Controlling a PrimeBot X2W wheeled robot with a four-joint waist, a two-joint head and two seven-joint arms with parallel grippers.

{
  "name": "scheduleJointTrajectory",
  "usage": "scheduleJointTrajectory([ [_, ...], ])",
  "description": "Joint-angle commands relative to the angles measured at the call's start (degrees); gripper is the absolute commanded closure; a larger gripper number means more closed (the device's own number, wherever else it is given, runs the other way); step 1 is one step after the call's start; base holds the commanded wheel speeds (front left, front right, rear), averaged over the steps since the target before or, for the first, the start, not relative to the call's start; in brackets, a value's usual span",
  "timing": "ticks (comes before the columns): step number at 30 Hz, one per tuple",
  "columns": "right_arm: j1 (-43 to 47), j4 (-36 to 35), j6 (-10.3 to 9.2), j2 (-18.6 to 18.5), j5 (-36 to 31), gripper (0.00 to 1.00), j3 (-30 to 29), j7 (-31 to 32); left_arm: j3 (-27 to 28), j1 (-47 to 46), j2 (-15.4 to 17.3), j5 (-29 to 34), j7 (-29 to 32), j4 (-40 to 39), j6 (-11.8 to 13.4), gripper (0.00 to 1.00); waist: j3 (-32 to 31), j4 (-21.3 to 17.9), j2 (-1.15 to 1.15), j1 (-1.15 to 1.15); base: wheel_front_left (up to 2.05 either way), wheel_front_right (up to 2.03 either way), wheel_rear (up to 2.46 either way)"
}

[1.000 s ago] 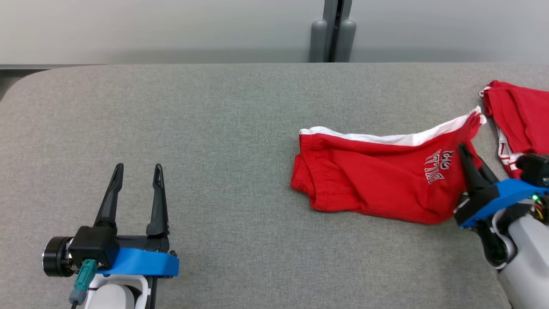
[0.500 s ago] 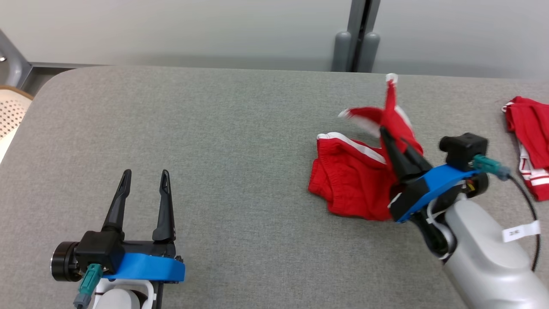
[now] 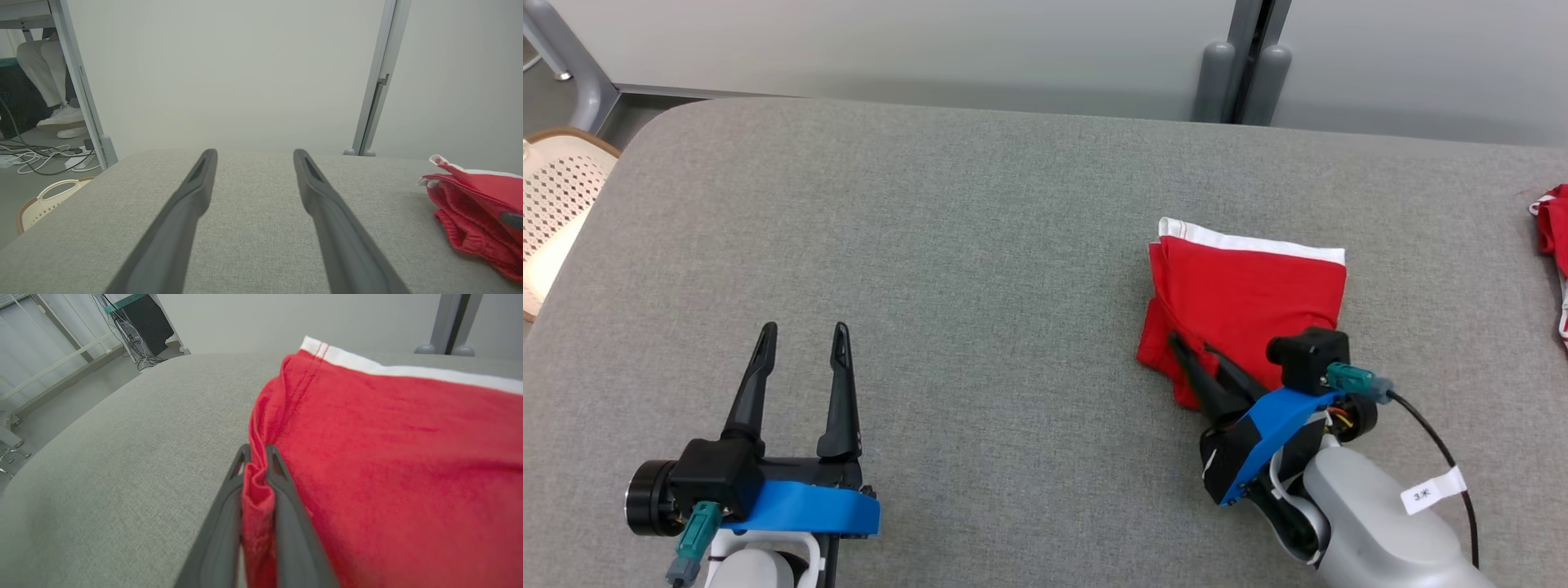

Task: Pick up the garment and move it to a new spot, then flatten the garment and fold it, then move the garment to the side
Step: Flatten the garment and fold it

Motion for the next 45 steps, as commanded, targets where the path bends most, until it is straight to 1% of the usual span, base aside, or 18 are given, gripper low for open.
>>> scheduleJointTrajectory([
  [1,0.8,-0.3,0.01,0.1,0.6,0.0,0.6,-0.4,0.2,-0.2,0.0,-0.2,-0.1,-0.2,0.2,0.0,0.2,-0.2,0.0,0.0,0.0,0.0,0.0],
  [6,1.7,-2.4,0.01,-1.7,1.1,0.0,3.5,-1.9,-0.1,-0.7,0.0,-0.3,-0.1,0.1,0.4,0.0,0.0,-1.0,0.0,0.0,0.0,0.0,0.0],
  [10,3.4,-5.2,0.01,-3.4,1.7,0.0,2.6,-2.9,0.0,-0.4,0.0,0.1,-0.1,0.2,0.3,0.0,-0.8,-2.2,0.0,0.0,0.0,0.0,0.0],
  [13,5.0,-8.2,0.01,-4.3,1.6,0.0,-0.9,-3.2,0.2,0.2,0.0,0.4,-0.1,0.2,0.3,0.0,-1.7,-3.3,0.0,0.0,0.0,0.0,0.0],
  [16,7.9,-13.1,0.01,-4.9,-1.7,0.0,-8.3,-3.2,0.6,0.8,0.0,0.9,-0.1,0.0,0.2,0.0,-2.5,-4.8,0.0,0.0,0.0,0.0,0.0],
  [21,14.2,-20.8,0.01,-2.7,-7.9,0.0,-19.8,-3.2,0.9,1.7,0.0,2.0,-0.1,-0.2,-0.2,0.0,-4.2,-7.8,0.0,0.0,0.0,0.0,0.0],
  [24,17.9,-24.0,0.01,-1.4,-11.6,0.0,-24.3,-3.2,1.3,1.9,0.1,2.6,-0.1,-0.2,-0.4,0.0,-5.0,-9.6,0.0,0.0,0.0,0.0,0.0],
  [28,21.4,-26.9,0.01,0.8,-14.6,0.0,-29.2,-3.2,2.0,2.5,0.4,3.1,-0.1,-0.2,-0.6,0.0,-5.8,-11.8,0.0,0.0,0.0,0.0,0.0],
  [31,23.7,-28.6,0.02,2.0,-16.5,0.0,-31.4,-3.2,2.5,3.0,0.6,3.5,-0.1,0.2,-0.7,0.0,-6.3,-12.9,0.0,0.0,0.0,0.0,0.0],
  [35,26.4,-31.2,0.01,3.2,-20.5,0.0,-33.2,-3.2,3.0,3.5,0.7,4.0,-0.1,0.6,-0.8,0.0,-6.9,-13.4,0.0,0.0,0.0,0.0,0.0],
  [39,29.7,-33.6,0.02,5.4,-21.9,0.0,-35.2,-3.2,3.3,4.1,0.7,4.1,-0.1,1.1,-0.5,0.0,-8.1,-12.7,0.0,0.0,0.0,0.0,0.0],
  [45,33.0,-35.3,0.01,7.1,-23.6,0.0,-35.6,-3.2,3.7,5.2,1.0,4.3,-0.1,2.0,-0.4,0.0,-9.5,-11.4,0.0,0.0,0.0,0.0,0.0],
])
